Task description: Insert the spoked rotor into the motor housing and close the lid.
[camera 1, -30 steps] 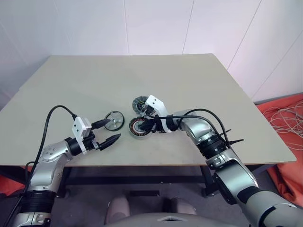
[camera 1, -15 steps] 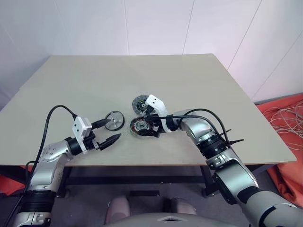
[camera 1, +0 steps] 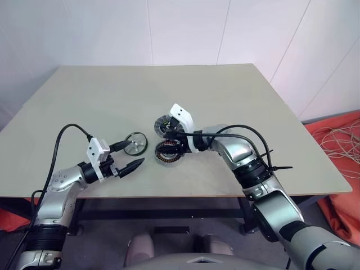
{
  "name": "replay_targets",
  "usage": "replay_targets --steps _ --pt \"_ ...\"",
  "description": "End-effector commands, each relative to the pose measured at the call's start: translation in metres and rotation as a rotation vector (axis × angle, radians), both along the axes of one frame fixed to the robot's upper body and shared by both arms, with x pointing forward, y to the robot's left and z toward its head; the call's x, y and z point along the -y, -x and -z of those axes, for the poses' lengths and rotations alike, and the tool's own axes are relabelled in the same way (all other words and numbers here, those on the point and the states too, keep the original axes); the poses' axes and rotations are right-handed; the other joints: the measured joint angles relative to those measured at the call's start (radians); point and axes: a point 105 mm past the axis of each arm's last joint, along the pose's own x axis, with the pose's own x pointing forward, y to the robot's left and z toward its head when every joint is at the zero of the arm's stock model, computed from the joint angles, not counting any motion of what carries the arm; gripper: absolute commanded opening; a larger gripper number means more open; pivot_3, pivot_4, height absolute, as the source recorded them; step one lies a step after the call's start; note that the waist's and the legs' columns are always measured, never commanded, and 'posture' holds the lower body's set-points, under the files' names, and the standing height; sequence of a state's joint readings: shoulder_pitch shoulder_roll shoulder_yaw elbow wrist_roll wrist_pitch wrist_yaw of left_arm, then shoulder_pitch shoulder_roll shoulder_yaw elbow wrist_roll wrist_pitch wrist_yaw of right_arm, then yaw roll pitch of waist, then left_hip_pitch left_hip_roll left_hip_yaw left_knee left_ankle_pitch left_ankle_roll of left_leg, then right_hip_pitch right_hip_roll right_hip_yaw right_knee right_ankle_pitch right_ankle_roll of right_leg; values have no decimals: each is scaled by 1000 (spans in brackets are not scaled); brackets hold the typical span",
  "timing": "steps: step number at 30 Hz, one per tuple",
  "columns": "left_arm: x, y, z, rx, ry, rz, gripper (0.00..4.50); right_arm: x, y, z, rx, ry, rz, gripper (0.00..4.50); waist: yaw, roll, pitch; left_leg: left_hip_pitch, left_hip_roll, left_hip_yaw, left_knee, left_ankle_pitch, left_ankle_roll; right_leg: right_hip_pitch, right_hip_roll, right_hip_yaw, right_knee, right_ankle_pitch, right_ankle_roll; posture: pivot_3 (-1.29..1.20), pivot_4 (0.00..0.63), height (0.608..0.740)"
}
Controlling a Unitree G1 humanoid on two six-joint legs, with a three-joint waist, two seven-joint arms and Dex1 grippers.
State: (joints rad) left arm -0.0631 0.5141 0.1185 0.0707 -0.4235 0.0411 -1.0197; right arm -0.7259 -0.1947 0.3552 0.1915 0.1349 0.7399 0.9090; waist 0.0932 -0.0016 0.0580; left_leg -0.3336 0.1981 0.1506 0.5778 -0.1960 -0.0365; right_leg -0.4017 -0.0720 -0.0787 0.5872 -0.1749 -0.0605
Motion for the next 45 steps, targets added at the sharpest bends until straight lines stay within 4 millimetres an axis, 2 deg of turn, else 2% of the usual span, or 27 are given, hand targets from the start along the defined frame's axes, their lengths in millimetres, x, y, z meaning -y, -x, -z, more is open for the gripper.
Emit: replay_targets --steps 1,5,6,16,30,39,45 --pt "-1 0 -10 39 -7 -3 4500 -11 2 -16 74 -15 -28 1695 -1 0 0 0 0 0 0 0 0 0 0 0 0 0 0 0 0 740" --pt "-1 0 -10 40 -6 -9 4500 -15 0 -10 103 24 -26 182 -1 0 0 0 0 0 0 0 0 0 0 0 0 0 0 0 0 740" --pt "-1 0 -10 39 -6 -10 4500 -16 -1 -9 117 40 -26 23 -1 0 0 0 0 0 0 0 0 0 0 0 0 0 0 0 0 740" --pt "0 -1 -8 40 -3 -8 4500 -23 -6 -3 230 174 -55 23 -2 0 0 0 0 0 0 0 0 0 0 0 0 0 0 0 0 740" --pt "3 -2 -9 42 4 -10 4500 -3 -8 16 228 293 -58 23 -2 0 0 0 0 0 0 0 0 0 0 0 1 0 0 0 0 740" --pt "3 -3 -8 42 5 -11 4500 -11 -6 5 241 260 -67 23 -2 0 0 0 0 0 0 0 0 0 0 0 1 0 0 0 0 740" --pt "4 -3 -8 42 8 -11 4500 -13 -5 7 252 274 -80 23 -2 0 0 0 0 0 0 0 0 0 0 0 1 0 0 0 0 740"
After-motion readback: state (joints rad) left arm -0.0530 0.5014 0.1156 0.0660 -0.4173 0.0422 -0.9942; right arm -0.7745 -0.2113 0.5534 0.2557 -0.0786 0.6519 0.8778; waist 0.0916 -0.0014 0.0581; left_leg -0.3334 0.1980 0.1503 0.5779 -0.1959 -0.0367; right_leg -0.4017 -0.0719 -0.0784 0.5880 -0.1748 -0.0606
